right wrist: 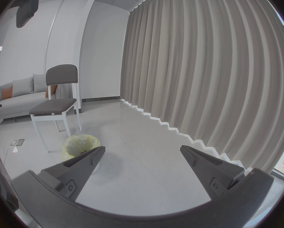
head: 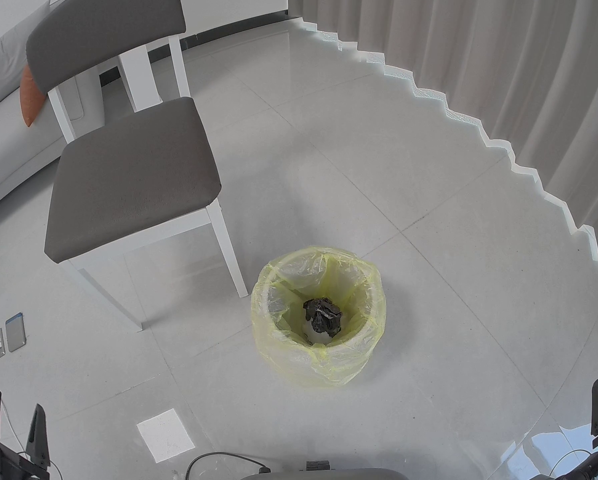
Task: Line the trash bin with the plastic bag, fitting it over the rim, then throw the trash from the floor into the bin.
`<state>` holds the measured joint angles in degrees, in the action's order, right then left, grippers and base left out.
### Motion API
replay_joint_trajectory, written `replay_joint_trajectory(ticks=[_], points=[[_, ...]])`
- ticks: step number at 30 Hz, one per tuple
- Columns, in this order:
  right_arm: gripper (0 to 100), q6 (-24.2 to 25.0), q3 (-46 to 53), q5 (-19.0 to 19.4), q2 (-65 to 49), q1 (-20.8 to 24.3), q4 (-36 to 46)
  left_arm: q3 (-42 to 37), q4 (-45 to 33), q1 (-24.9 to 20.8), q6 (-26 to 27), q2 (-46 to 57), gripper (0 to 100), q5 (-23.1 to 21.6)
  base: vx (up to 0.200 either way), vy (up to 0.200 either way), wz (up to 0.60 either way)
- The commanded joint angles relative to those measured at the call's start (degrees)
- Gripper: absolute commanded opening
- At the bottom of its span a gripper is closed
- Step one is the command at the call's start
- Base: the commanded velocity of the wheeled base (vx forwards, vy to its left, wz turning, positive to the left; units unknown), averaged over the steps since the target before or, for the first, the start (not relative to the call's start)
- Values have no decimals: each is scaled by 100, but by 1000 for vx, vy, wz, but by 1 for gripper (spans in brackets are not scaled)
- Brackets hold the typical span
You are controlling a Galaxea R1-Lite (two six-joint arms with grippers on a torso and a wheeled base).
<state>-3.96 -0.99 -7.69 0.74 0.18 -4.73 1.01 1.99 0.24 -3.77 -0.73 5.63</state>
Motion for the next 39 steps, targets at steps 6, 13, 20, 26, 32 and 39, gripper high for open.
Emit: replay_joint_trajectory(ticks=[6,13,20,26,32,39], points=[[100,256,99,-92,-30,-1,-2,-84,-251,-33,227,47,100,-317,0,0,0],[100,361,99,-321,-39,8,7,-101,-172,-24,87,47,100,-273,0,0,0],[100,423,64,-48,-30,8,174,-101,-172,-24,95,47,100,-273,0,0,0],[100,941,-51,470,-30,-1,499,-101,-172,-24,166,47,100,-291,0,0,0],[100,651,-51,725,-22,8,535,-101,-172,-24,218,47,100,-300,0,0,0],[100,458,99,831,-22,-1,464,-101,-181,-24,262,56,100,-308,0,0,0]])
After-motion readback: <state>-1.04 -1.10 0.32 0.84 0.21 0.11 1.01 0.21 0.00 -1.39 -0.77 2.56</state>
